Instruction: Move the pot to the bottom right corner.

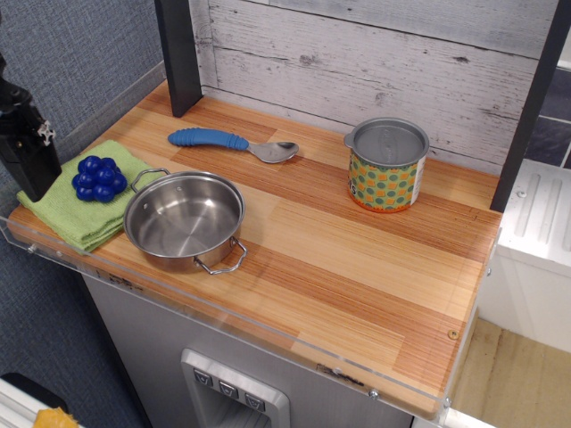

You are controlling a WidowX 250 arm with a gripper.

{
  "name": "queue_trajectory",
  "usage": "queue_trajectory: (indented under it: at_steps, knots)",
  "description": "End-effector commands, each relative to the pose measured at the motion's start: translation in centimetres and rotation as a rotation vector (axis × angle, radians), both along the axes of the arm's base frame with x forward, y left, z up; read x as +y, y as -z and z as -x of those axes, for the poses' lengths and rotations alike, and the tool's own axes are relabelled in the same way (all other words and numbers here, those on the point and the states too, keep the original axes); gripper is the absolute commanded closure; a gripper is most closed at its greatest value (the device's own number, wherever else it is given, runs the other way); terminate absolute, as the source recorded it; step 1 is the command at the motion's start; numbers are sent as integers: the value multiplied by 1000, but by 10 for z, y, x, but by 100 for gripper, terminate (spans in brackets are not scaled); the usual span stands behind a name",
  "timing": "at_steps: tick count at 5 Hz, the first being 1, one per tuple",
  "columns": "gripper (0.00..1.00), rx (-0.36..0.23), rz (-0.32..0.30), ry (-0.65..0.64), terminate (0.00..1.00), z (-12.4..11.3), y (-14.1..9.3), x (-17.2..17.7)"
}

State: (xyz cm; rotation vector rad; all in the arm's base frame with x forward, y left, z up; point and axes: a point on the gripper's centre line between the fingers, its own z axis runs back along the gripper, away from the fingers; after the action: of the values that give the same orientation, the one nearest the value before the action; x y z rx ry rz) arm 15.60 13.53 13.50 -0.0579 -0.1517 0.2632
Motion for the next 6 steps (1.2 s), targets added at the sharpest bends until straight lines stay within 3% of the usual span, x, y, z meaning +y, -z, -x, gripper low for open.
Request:
queue_trajectory:
  at_steps: [1, 3, 4, 5, 6]
  knots:
    - [0, 0, 0, 0, 0, 0, 0, 0]
    - [0, -86, -46, -228, 0, -38, 28, -6]
    - [0, -56, -87, -278, 0, -58, 52, 0]
    - [0, -93, -141, -279, 0, -74, 71, 6]
    - [0, -93, -113, -255, 0, -88, 91, 7]
